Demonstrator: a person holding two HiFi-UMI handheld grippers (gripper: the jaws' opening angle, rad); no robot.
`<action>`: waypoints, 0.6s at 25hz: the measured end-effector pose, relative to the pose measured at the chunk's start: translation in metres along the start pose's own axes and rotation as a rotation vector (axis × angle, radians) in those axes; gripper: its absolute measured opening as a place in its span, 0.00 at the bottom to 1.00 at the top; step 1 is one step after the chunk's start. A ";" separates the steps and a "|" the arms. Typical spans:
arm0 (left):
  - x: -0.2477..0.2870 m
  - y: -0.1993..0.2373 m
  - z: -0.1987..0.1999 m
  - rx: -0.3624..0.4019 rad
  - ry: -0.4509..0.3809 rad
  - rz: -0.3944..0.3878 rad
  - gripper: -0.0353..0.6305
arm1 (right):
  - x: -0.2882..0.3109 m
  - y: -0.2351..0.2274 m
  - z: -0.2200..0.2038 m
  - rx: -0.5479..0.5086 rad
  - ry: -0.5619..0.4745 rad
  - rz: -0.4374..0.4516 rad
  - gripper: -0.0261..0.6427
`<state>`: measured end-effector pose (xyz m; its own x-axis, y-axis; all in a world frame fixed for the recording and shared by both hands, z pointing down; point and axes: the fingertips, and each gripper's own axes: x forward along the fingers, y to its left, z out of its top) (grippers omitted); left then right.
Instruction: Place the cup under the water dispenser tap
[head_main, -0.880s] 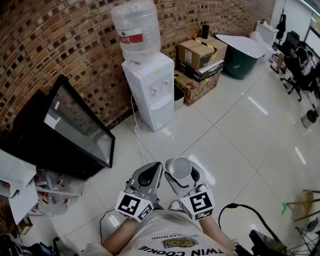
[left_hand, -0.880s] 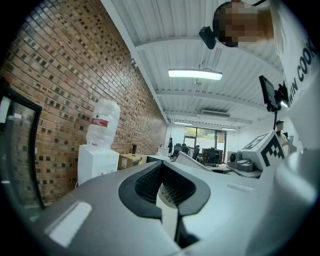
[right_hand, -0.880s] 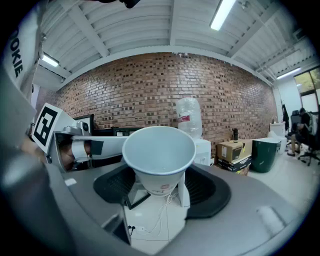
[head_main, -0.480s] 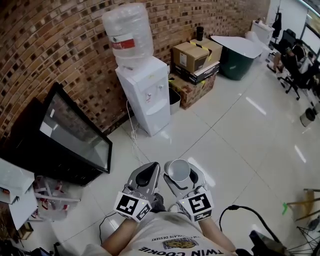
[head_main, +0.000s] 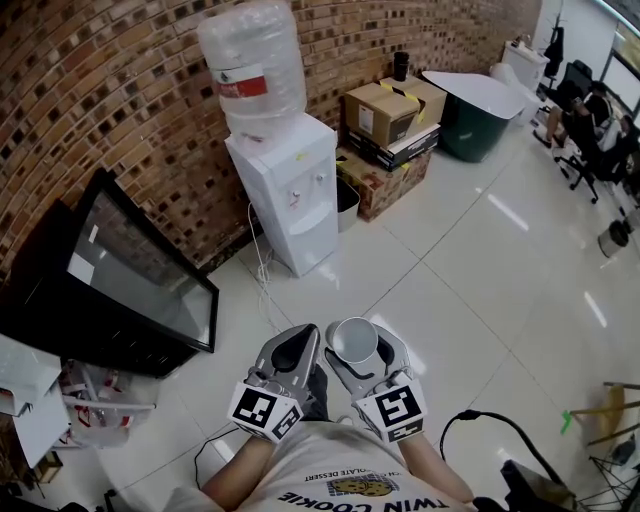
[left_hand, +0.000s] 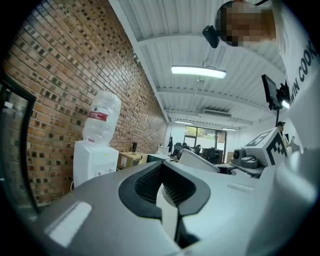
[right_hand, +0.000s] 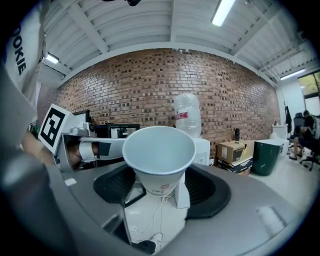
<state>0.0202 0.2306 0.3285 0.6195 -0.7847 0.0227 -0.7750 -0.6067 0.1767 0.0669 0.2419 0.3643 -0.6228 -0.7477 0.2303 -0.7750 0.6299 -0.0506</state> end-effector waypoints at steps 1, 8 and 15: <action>0.003 0.006 0.000 -0.003 0.000 0.001 0.05 | 0.006 -0.002 0.001 -0.002 0.002 0.001 0.51; 0.036 0.048 0.003 -0.023 0.005 -0.003 0.05 | 0.055 -0.021 0.008 -0.010 0.026 0.005 0.51; 0.073 0.094 0.011 -0.048 0.021 -0.018 0.05 | 0.107 -0.046 0.023 -0.008 0.058 -0.003 0.51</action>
<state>-0.0087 0.1148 0.3358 0.6363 -0.7705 0.0392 -0.7570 -0.6138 0.2241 0.0335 0.1278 0.3690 -0.6133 -0.7362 0.2862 -0.7756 0.6298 -0.0421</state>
